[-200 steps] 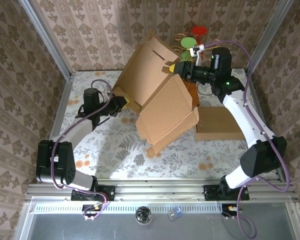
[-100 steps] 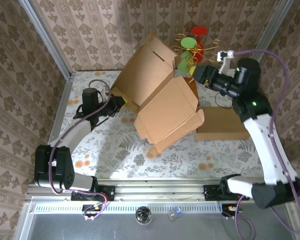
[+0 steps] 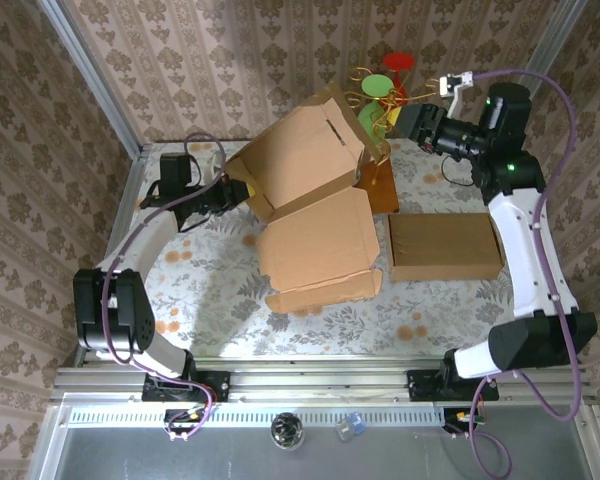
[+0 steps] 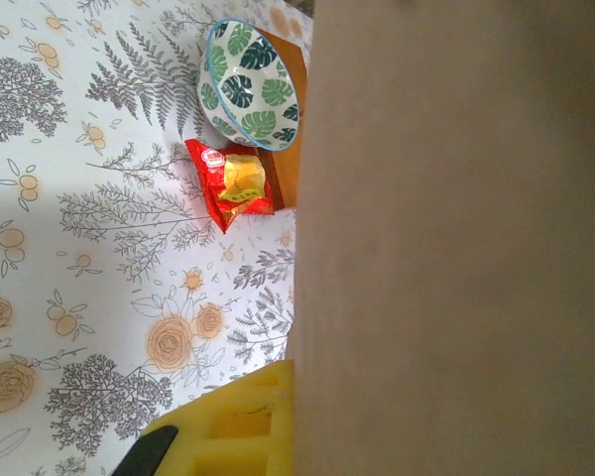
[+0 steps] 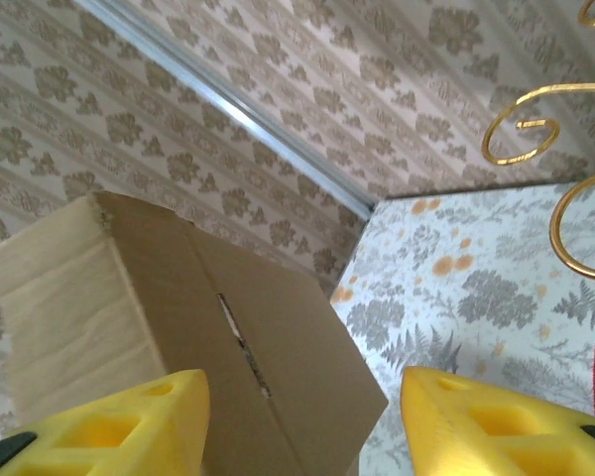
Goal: Fold the paper box
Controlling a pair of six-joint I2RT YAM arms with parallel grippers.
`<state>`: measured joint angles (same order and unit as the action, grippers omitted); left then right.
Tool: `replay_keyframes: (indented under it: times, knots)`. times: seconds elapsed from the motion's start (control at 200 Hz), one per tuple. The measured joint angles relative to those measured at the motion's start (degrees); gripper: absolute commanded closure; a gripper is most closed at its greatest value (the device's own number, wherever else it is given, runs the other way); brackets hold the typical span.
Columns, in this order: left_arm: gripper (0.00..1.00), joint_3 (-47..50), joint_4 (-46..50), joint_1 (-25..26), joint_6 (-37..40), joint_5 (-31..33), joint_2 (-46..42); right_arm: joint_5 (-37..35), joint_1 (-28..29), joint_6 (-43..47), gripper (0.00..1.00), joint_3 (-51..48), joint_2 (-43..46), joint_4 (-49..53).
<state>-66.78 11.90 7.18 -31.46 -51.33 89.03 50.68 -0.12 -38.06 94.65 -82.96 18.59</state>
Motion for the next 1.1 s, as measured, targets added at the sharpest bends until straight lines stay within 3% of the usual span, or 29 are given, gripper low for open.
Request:
replay_keyframes:
  times: [0.21,0.57,0.915,1.1]
  knots:
    - [1.0,-1.6,3.2,-0.6,3.9,-2.5,3.2,5.4,1.3,2.0,0.43,3.6,-2.6,-0.6]
    - [1.0,-3.4,6.4,-0.6,7.3,-3.1,4.7,5.9,7.8,9.5,0.44,8.9,-5.0,3.6]
    - [1.0,-3.9,8.7,-0.6,8.2,-2.9,4.8,3.8,10.6,15.9,0.49,9.8,-7.0,10.9]
    - [1.0,-4.2,9.6,-0.6,8.2,-1.7,4.8,-1.1,12.5,20.7,0.49,10.1,-7.0,15.6]
